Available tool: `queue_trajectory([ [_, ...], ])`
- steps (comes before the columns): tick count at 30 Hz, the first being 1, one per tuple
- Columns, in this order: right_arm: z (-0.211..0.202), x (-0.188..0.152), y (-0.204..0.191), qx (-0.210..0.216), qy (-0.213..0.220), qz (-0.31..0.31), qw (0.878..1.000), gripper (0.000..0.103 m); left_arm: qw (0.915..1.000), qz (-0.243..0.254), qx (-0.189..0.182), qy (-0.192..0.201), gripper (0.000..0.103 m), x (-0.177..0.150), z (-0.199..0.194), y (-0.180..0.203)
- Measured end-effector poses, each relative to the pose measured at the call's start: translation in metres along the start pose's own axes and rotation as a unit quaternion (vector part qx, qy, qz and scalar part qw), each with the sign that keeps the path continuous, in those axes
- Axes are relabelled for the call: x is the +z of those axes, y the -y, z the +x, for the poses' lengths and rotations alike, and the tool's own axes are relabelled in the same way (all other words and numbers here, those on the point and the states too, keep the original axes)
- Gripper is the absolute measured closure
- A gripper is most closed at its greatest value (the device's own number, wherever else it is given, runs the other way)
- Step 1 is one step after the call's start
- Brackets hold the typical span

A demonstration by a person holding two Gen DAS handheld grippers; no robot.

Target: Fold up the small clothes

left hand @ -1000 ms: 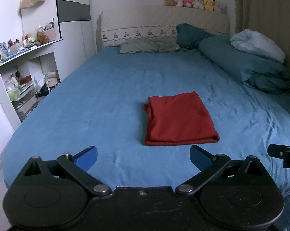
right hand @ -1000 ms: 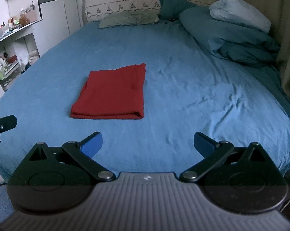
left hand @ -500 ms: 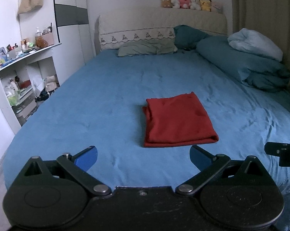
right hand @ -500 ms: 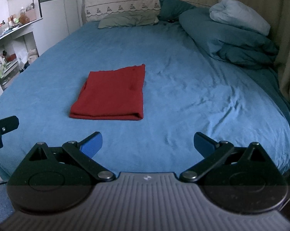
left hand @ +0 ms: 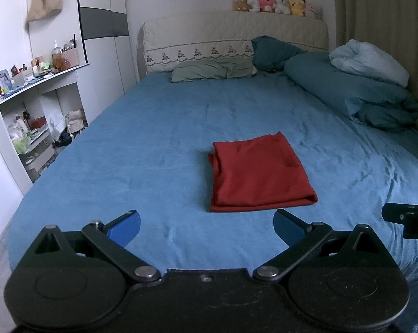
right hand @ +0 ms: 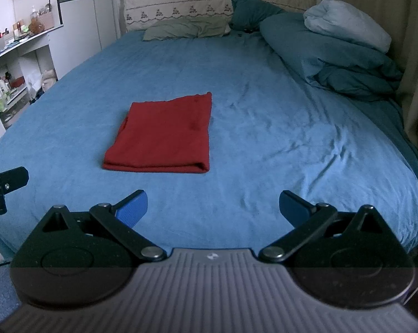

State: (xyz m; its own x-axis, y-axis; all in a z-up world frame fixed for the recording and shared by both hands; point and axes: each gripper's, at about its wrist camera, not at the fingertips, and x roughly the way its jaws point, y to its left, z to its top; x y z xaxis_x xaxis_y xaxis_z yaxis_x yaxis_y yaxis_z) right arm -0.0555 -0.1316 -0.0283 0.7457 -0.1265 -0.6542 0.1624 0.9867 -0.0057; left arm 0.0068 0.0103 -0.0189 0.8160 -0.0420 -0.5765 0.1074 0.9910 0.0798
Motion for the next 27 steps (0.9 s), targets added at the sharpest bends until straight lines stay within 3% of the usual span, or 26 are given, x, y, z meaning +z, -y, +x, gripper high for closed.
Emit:
queue_trajectory([
  [27, 0.0000, 0.0002, 0.0002, -0.001, -0.001, -0.001, 1.000, 0.000, 1.0000, -0.002, -0.002, 0.004, 0.000, 0.0003, -0.0015, -0.0064],
])
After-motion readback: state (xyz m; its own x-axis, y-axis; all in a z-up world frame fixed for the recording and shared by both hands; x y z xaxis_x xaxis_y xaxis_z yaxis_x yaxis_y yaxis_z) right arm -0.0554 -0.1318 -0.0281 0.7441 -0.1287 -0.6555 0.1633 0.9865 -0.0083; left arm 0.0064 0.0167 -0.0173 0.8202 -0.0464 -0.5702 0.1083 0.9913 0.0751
